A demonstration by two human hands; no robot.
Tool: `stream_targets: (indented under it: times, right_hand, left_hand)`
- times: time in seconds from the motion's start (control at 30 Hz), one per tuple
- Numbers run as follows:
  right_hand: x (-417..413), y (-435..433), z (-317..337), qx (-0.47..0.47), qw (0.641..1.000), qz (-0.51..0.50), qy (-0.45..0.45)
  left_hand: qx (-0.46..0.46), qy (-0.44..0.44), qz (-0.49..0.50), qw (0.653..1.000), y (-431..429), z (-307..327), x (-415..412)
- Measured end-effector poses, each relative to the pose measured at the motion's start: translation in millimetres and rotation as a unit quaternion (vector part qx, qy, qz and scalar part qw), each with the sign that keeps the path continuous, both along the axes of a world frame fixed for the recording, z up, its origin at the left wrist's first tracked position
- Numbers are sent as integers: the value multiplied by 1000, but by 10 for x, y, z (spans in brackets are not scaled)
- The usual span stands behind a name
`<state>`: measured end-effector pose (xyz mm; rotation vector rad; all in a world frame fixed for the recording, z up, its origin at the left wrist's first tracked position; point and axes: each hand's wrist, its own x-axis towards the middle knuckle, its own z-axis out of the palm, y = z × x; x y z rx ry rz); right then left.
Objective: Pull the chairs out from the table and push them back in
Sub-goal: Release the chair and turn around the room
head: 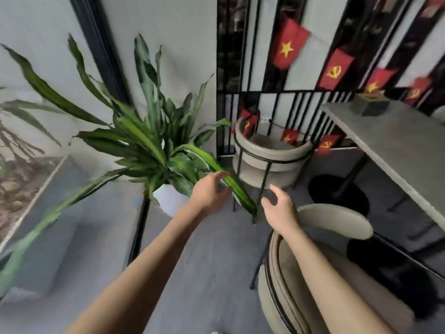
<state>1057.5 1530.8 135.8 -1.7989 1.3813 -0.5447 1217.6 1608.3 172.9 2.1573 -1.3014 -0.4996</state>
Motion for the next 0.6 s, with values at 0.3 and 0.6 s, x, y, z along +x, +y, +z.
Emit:
stream_targets:
  times: [0.3, 0.6]
  right_hand:
    - [-276, -722, -163, 43, 982, -182, -1]
    - [-500, -1046, -584, 70, 933, -352, 21]
  left_hand:
    - [17, -25, -232, 972, -1510, -132, -356]
    - [34, -59, -456, 887, -2609, -539, -881]
